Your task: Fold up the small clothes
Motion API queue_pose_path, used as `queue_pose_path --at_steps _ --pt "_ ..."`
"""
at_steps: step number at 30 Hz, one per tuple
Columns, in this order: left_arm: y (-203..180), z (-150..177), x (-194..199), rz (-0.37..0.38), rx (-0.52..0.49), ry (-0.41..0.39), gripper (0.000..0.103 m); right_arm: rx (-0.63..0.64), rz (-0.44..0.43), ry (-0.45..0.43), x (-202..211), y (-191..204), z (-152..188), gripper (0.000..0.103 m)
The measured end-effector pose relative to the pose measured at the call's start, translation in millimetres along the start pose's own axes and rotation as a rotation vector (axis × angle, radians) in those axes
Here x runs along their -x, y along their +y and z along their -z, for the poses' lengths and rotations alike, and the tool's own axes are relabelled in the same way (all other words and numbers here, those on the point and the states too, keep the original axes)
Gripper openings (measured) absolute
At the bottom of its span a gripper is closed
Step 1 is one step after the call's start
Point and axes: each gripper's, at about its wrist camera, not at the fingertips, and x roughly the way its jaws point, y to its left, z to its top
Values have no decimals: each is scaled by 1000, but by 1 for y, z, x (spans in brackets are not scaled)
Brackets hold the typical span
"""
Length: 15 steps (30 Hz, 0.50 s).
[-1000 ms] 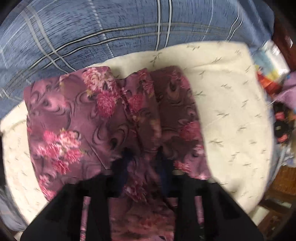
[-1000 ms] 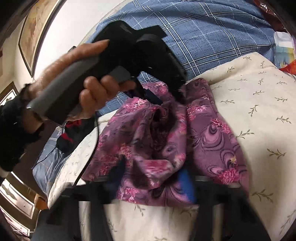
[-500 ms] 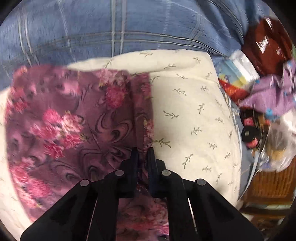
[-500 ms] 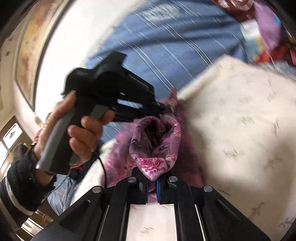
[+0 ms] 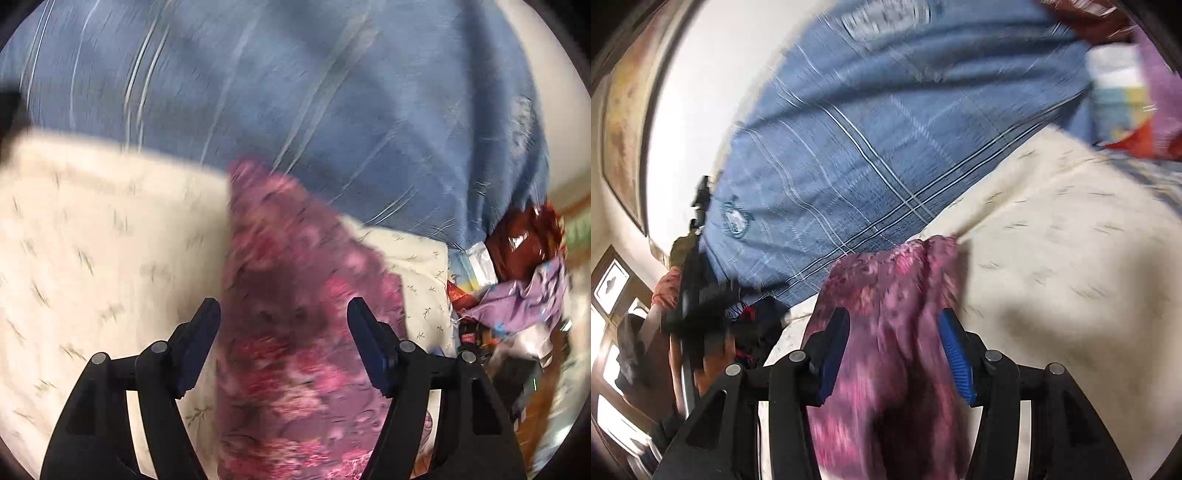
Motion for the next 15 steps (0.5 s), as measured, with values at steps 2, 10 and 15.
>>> queue_pose_path --at_steps 2,10,15 --pt "10 4 -13 16 26 29 69 -1 83 57 -36 4 -14 53" --pt "3 7 -38 -136 -87 -45 44 177 193 116 -67 22 -17 3" --pt "-7 12 -37 -166 -115 -76 43 143 281 150 -68 -3 -10 2"
